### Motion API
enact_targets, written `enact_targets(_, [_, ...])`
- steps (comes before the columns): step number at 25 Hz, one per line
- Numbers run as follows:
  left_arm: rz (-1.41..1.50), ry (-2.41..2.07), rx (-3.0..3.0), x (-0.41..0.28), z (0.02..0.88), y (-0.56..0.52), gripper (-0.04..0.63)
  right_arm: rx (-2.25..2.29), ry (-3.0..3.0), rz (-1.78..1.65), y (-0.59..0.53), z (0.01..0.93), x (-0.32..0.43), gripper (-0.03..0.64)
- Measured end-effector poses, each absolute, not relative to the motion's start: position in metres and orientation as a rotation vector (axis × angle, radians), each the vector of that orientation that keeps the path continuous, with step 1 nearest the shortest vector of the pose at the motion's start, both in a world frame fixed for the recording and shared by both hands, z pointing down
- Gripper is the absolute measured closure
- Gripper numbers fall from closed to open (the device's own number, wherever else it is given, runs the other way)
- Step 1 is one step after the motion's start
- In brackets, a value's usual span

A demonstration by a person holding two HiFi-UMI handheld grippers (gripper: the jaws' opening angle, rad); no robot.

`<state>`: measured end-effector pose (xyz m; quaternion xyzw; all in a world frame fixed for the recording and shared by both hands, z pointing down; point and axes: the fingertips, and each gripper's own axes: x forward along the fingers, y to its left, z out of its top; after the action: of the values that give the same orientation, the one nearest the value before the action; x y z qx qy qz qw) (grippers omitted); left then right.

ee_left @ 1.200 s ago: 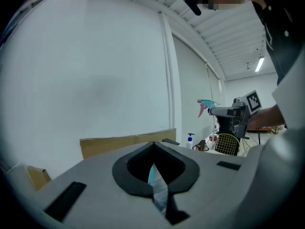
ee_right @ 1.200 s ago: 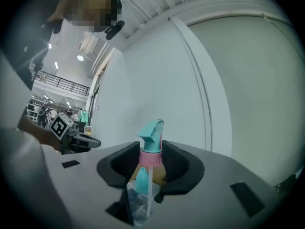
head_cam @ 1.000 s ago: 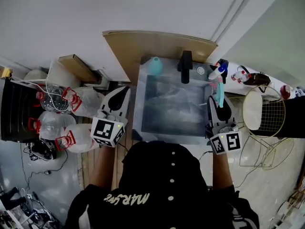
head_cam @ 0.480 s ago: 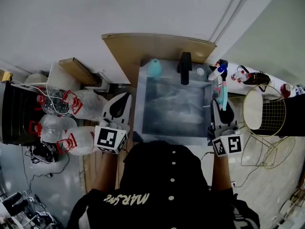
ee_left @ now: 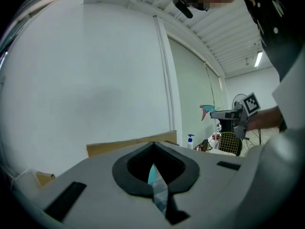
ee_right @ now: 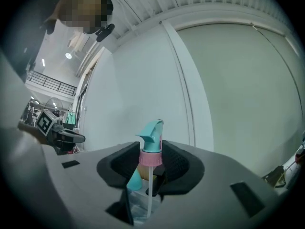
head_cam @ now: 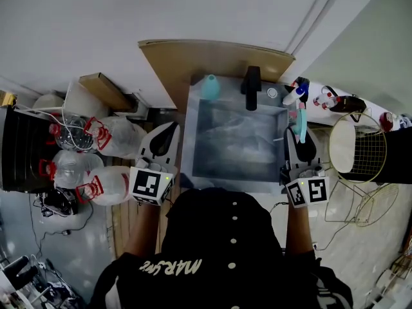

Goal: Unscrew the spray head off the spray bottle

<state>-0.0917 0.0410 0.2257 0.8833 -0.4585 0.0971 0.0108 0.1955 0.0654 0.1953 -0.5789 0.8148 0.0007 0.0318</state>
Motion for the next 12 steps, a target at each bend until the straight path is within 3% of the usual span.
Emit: enact_targets(12, [0.280, -1.428, 2.778, -0.0826, 0.2194, 0.0413, 0.571, -1.778, 2.518, 0.000, 0.0693, 0.1896, 0.1907, 0.460])
